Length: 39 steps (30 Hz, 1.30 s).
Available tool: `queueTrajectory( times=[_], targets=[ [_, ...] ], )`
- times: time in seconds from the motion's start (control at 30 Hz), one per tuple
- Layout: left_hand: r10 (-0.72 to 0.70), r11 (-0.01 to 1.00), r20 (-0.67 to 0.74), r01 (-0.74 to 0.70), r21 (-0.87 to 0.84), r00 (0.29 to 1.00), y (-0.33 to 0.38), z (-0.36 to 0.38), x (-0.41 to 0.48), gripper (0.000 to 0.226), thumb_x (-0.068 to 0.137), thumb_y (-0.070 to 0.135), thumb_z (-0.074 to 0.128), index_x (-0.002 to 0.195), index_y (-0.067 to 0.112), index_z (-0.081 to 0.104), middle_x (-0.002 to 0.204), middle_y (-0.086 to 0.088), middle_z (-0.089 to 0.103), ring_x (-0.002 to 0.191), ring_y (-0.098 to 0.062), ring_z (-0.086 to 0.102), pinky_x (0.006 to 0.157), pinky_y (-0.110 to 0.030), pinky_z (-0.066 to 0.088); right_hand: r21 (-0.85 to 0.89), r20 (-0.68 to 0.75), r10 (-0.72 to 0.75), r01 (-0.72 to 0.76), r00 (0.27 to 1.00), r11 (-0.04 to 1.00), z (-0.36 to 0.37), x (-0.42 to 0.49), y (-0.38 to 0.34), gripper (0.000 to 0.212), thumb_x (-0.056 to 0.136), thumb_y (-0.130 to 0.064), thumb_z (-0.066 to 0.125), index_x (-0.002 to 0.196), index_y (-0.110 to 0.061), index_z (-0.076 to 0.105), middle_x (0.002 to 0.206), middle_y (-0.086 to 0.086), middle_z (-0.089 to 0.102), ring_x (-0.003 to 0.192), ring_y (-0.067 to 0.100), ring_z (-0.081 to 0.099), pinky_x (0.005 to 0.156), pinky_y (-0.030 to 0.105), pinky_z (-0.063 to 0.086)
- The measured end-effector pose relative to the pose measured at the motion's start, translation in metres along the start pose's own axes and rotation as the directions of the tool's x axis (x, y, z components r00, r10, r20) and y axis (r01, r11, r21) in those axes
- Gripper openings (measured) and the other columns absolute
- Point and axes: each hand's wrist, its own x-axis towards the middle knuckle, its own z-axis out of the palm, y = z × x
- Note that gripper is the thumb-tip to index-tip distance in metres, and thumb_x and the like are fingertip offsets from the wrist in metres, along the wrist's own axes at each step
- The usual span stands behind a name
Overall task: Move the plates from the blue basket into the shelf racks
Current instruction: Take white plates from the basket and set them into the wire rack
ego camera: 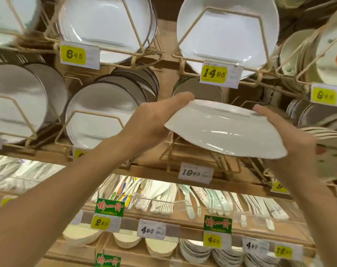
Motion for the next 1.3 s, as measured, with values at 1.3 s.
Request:
queueTrajectory(
  times=[1.3],
  targets=[
    [-0.733,0.679,-0.196,0.692,-0.243,0.651,-0.146,0.176,0.121,0.048,0.101,0.048,0.026,0.129,0.015,0.048,0.121,-0.016,0.056,0.104,-0.027,0.052,0.079,-0.03,0.031,0.39,0.322,0.604,-0.683,0.729,0.617,0.198,0.125,0.144,0.055,0.086,-0.027,0.052,0.138,-0.012,0.045,0.134,0.011,0.051,0.12,0.026,0.052,0.104,0.039,0.044]
  ],
)
